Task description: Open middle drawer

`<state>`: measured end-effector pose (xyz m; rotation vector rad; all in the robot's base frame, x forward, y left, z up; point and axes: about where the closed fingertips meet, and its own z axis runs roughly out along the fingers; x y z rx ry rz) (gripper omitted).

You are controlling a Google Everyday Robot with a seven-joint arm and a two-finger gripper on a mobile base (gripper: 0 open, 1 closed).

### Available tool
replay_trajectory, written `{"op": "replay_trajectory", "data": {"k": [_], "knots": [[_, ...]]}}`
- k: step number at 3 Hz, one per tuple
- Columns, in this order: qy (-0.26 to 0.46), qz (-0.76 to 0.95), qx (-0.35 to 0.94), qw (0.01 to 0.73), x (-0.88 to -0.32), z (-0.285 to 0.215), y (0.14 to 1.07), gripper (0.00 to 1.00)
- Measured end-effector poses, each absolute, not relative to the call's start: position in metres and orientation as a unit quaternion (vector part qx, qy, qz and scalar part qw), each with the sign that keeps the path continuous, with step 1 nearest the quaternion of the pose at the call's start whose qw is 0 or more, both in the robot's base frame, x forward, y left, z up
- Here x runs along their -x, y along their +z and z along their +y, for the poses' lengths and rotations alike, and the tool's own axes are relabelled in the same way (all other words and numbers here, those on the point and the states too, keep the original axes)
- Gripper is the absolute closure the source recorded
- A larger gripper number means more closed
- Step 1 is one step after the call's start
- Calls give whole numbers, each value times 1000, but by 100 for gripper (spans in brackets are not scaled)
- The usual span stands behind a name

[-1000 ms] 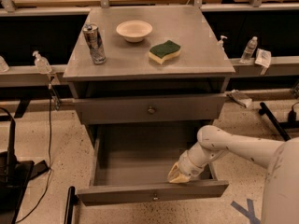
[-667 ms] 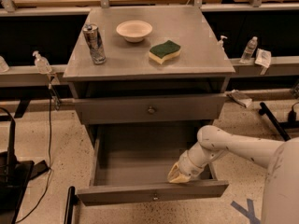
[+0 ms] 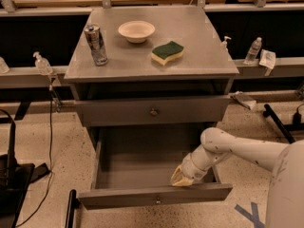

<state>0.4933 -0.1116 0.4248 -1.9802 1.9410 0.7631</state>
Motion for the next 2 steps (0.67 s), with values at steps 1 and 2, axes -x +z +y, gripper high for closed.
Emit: {"op": "replay_trajectory", "data": {"k": [1,2], "knots": [[263,669,682,132,-493,-112,425,59],[263,669,682,132,-493,-112,425,35]]}}
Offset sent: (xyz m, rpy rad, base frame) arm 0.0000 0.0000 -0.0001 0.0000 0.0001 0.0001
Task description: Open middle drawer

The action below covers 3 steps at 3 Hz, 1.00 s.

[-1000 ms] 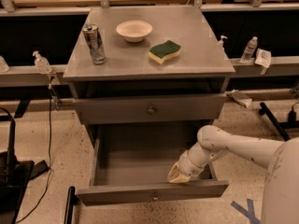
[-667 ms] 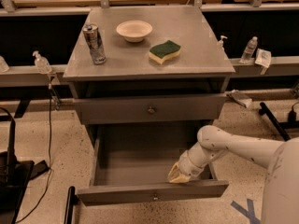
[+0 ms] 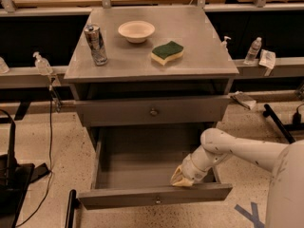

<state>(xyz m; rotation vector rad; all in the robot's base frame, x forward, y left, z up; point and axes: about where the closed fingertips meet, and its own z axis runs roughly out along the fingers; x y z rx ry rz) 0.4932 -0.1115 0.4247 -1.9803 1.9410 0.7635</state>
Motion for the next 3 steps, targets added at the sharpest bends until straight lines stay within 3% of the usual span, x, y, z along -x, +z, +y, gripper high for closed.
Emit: {"op": "replay_trajectory", "data": {"k": [1,2,3], "knots": [[265,668,683,131,-492,-110,423,4],[265,668,683,131,-493,-110,423,0],[261,668,685,131,-497,-109,424,26]]}}
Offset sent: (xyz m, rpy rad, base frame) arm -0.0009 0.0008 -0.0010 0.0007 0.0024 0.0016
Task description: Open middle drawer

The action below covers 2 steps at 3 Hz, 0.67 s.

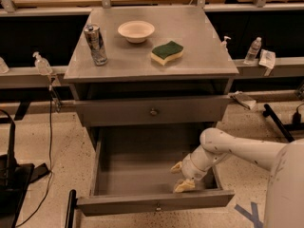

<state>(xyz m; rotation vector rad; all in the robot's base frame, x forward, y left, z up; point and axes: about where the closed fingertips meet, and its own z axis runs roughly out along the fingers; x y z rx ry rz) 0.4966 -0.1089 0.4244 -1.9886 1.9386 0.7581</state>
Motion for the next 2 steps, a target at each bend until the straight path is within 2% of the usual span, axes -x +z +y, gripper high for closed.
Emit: {"op": "replay_trajectory", "data": {"k": [1,2], "knots": [[244,664,695,130,-506,-107,429,49],[229,656,705,142,-513,-104,448,77]]}}
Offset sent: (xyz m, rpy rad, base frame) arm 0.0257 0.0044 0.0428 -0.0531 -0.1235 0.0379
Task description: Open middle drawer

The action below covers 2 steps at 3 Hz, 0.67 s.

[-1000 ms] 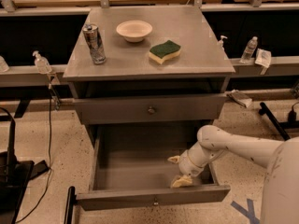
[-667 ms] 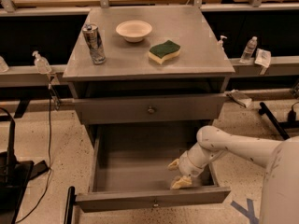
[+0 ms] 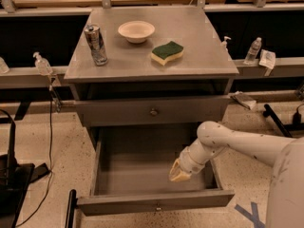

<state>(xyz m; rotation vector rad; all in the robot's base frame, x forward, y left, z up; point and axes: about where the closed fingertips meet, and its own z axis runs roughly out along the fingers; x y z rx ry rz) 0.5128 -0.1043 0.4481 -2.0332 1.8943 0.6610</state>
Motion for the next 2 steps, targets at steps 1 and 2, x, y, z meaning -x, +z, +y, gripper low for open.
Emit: {"op": "replay_trajectory", "data": {"k": [1,2], "knots": [[239,648,704,166,-516,-112,464,68],[240,648,704,164,-515,-110,462,45]]}}
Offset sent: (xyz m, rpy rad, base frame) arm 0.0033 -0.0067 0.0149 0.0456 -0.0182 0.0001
